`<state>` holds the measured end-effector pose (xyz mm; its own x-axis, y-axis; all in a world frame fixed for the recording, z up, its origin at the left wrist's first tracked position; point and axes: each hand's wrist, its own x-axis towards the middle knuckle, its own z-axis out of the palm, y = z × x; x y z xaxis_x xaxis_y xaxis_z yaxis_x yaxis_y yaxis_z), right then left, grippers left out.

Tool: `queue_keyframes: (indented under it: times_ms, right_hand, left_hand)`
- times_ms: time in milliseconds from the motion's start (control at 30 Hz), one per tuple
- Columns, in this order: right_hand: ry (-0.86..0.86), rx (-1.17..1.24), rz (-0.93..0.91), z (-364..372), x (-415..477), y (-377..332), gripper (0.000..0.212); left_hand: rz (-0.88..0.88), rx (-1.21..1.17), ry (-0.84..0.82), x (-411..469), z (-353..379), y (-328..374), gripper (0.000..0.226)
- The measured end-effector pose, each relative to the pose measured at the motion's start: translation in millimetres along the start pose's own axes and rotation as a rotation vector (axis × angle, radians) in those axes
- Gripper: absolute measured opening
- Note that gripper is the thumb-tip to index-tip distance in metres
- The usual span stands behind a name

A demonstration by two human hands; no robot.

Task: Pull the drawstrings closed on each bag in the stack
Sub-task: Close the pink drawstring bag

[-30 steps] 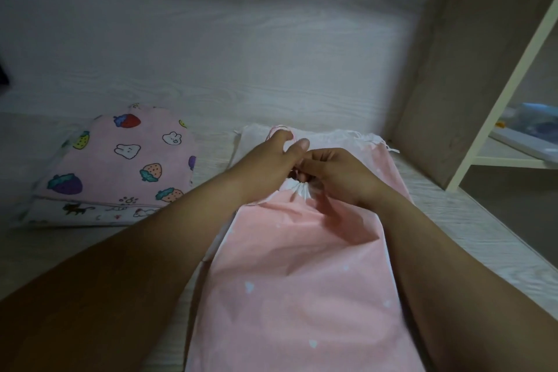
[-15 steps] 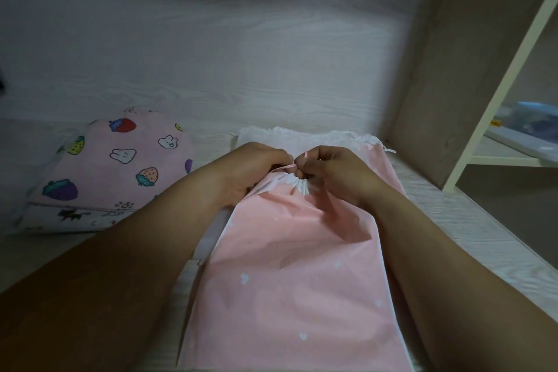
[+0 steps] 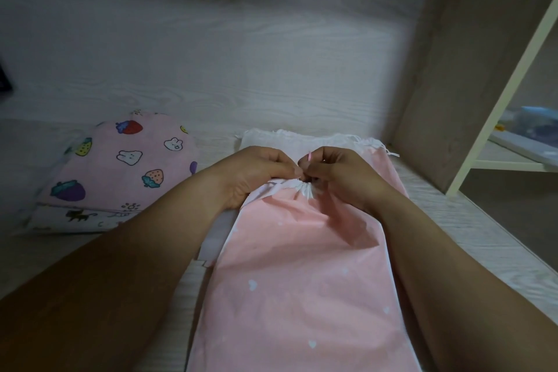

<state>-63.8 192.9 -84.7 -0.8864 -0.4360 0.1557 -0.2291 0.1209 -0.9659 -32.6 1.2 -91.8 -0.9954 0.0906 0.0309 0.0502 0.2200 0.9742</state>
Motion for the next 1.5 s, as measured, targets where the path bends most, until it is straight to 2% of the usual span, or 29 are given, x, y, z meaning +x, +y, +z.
queue_keyframes:
  times_ms: [200,433,567,700,833,1333,1500]
  right_hand:
    - [0.02,-0.001,-0.025,0,2,3,0.035]
    - [0.015,0.049,-0.032,1,0,0,0.025]
    - [0.008,0.039,-0.043,0,2,3,0.013]
    - [0.004,0.042,-0.056,0,4,5,0.017]
    - [0.007,0.071,-0.074,0,5,7,0.023]
    - [0.027,0.08,-0.131,2,5,9,0.021]
    - [0.017,0.062,-0.185,5,5,10,0.023]
  left_hand:
    - [0.001,0.058,0.019,0,-1,4,0.021]
    - [0.023,0.096,0.04,-1,-1,5,0.009]
    - [0.017,0.122,0.041,0,0,2,0.023]
    - [0.007,0.129,0.021,1,-2,1,0.027]
    - [-0.004,0.158,-0.039,-3,-2,3,0.018]
    - [0.074,0.182,-0.024,-1,0,2,0.024]
    - [0.105,0.256,0.059,2,6,-1,0.021]
